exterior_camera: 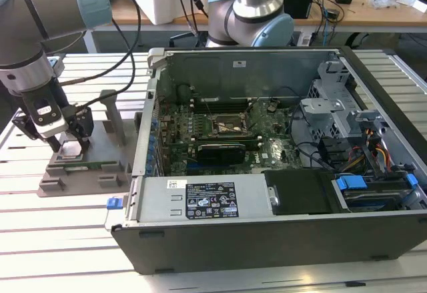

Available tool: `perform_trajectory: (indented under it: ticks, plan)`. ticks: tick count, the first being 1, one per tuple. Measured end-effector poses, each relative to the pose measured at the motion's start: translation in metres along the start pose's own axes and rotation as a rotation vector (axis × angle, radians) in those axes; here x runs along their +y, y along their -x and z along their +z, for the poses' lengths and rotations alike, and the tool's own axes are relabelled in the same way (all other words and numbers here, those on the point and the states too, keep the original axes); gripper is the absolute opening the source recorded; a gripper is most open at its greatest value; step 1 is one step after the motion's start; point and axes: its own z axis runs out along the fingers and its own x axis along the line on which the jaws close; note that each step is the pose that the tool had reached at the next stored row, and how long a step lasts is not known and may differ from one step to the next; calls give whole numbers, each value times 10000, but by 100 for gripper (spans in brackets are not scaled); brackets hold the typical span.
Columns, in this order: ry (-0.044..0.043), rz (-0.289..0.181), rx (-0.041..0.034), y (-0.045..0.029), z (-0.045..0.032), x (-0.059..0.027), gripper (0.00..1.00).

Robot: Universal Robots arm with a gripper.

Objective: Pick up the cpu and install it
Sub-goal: 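Pick up the cpu and move it towards the insertion slot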

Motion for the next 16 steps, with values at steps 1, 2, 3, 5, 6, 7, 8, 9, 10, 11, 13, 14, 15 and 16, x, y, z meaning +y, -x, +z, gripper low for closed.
perform_trajectory:
  ticks: [1,2,3,5,6,7,8,9,10,11,13,14,15,16]
  plan:
    - [10,-8,0,-8,4,1,66]
    - [16,-16,-2,-13,7,1,66]
    - [18,-24,0,-15,20,1,66]
    - [24,-40,0,-18,30,1,66]
    - [28,-54,-1,-19,34,1,66]
    - [32,-66,-2,-21,40,2,66]
    - [38,-77,-4,-26,48,3,66]
    - [46,-83,-3,-37,53,3,66]
    - [49,-90,-3,-45,58,2,66]
    - [49,-94,-2,-46,63,2,66]
    - [48,-93,0,-48,75,2,66]
    - [48,-93,-1,-47,76,3,66]
    - [48,-93,-2,-47,76,3,66]
    - [48,-93,-2,-47,76,3,66]
